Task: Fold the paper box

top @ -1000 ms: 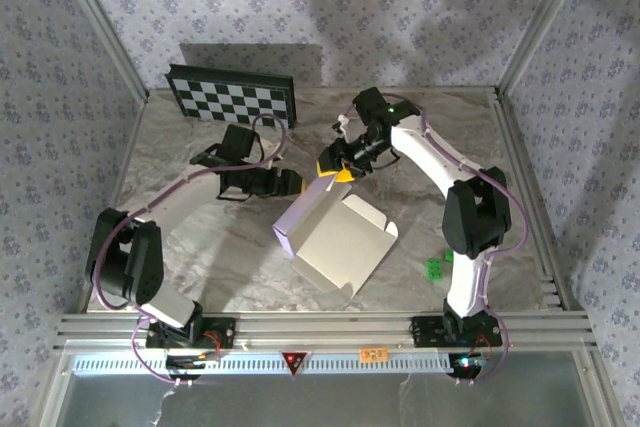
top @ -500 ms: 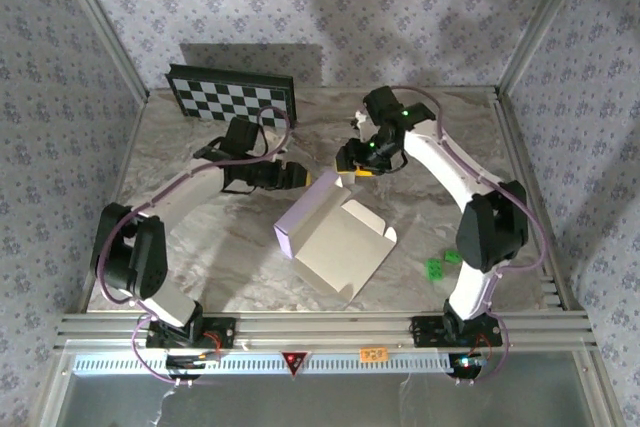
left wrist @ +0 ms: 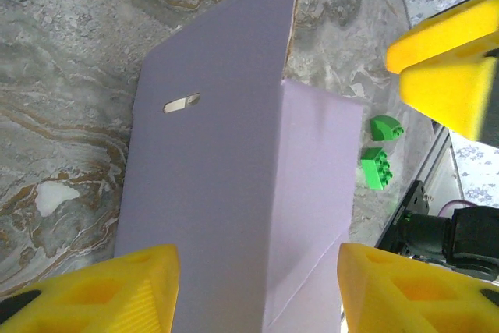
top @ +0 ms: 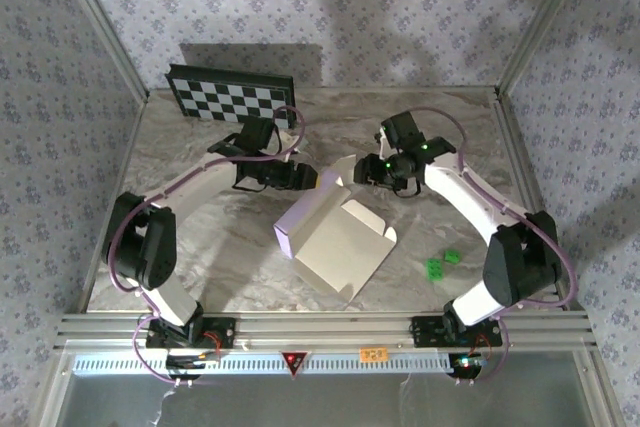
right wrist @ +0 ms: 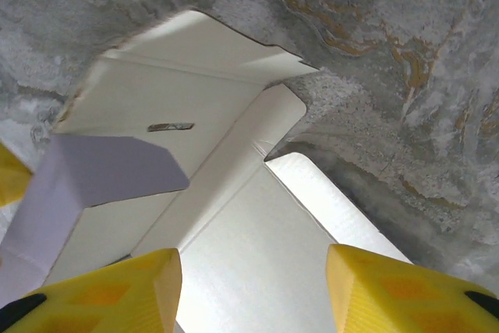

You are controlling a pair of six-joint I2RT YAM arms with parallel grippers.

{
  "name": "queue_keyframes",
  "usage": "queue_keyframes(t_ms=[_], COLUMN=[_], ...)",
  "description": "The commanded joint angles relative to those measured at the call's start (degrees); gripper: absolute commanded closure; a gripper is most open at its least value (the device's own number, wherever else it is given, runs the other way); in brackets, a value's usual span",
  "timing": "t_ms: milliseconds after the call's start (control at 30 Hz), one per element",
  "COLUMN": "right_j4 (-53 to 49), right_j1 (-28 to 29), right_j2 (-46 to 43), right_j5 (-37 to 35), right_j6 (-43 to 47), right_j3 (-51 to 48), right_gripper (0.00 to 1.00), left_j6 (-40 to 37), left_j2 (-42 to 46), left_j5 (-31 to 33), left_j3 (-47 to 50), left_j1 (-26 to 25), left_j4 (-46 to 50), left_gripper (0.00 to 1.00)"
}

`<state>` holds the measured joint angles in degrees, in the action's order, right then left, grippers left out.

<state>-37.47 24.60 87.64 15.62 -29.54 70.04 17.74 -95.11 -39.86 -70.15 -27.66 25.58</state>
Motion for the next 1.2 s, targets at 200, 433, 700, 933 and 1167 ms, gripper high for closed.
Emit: queue_keyframes(t_ms=[200, 433, 700, 933, 1167], right_j4=[15.2, 21.3, 26.2, 28.0, 30.0], right_j1=[0.3, 0.8, 1.8, 1.9, 1.8], right_j2=[1.6, 5.9, 10.5, 13.7, 15.4], right_j5=[6.7, 7.3, 8.2, 7.4, 6.0], right_j6=[-7.5, -8.9, -11.2, -12.8, -14.8], right_j3=[-9.5, -11.3, -10.6, -10.6, -10.3], right_gripper=[0.48, 0.52, 0.54, 0.52, 0.51], left_j6=[-1.5, -1.0, -0.1, -0.6, -1.5], left_j2=[-2.0, -1.4, -0.5, -0.2, -0.1], left_j5=[1.8, 2.0, 1.4, 1.1, 0.5], left_j3=[0.0, 1.5, 3.1, 4.0, 3.8], left_j1=[0.1, 0.7, 2.2, 3.7, 4.5], left_j4=[1.2, 0.2, -1.5, -1.5, -1.3], left_gripper=[0.53, 0.65, 0.67, 0.69, 0.69])
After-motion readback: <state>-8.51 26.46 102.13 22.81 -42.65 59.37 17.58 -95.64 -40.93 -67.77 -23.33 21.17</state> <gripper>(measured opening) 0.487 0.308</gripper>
